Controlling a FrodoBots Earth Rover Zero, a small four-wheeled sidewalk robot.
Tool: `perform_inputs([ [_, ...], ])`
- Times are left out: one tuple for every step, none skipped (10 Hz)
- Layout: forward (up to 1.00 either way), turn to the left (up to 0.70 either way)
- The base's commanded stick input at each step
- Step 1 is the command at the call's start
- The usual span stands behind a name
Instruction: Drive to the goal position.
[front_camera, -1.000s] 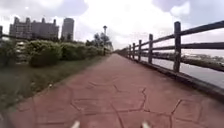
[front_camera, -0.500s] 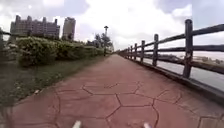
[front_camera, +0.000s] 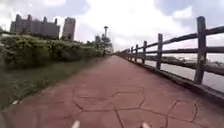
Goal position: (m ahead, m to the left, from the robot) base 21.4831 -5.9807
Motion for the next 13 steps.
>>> perform_inputs([
  [0.85, 0.11],
  [0.85, 0.11],
  [0.85, -0.23],
  [0.85, -0.23],
  [0.85, -0.18],
  [0.85, -0.02],
  [0.85, 0.11],
  [0.85, 0.11],
  [0.85, -0.23],
  [0.85, -0.23],
  [0.85, -0.23],
  [0.85, -0.23],
  [0.85, -0.23],
])
